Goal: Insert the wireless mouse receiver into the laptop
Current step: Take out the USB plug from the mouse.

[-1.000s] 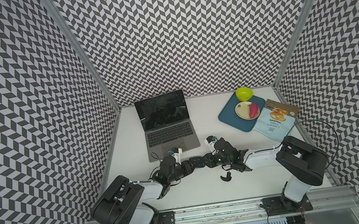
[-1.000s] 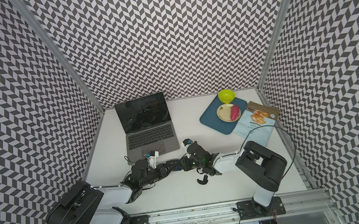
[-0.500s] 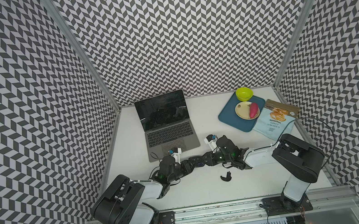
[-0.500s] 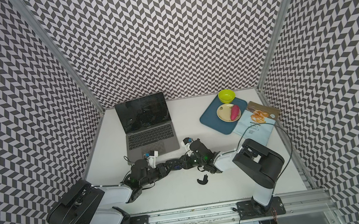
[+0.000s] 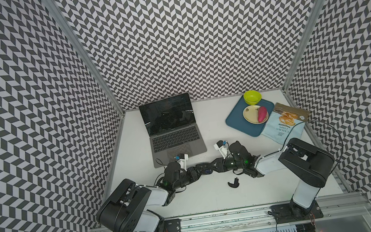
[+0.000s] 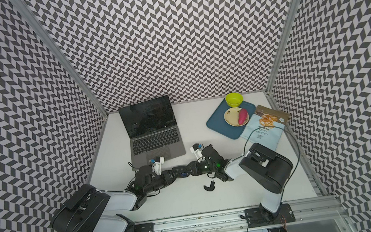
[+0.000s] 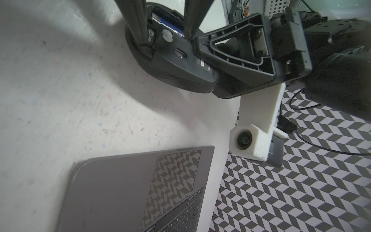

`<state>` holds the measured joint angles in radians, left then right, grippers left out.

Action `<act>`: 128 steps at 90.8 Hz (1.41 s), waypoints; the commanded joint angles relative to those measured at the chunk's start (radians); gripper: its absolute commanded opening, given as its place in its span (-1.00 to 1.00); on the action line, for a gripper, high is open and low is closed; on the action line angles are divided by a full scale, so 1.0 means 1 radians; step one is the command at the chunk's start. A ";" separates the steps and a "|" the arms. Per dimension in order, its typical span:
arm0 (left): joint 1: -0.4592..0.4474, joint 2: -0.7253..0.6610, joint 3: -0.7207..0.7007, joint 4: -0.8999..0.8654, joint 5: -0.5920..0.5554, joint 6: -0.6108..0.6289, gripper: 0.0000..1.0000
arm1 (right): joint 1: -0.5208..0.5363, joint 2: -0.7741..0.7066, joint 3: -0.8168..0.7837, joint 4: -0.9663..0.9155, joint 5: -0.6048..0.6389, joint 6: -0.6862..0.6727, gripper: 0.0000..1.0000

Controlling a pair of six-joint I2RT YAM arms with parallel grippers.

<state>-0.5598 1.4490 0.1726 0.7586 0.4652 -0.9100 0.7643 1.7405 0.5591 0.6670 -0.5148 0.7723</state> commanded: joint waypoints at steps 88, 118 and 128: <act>0.011 -0.108 -0.006 -0.301 -0.009 0.073 -0.70 | -0.004 -0.348 -0.043 0.002 -0.086 -0.120 -0.05; -0.029 -0.395 0.042 -0.599 -0.137 0.241 -0.62 | -0.010 -0.542 -0.084 -0.338 0.207 -0.249 0.17; -0.123 -0.402 0.101 -0.598 -0.161 0.267 -0.64 | -0.010 -0.557 -0.104 -0.362 0.264 -0.233 0.17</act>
<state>-0.5999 1.0645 0.1986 0.2279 0.3546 -0.7139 0.7567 1.2091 0.4858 0.3706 -0.3565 0.5610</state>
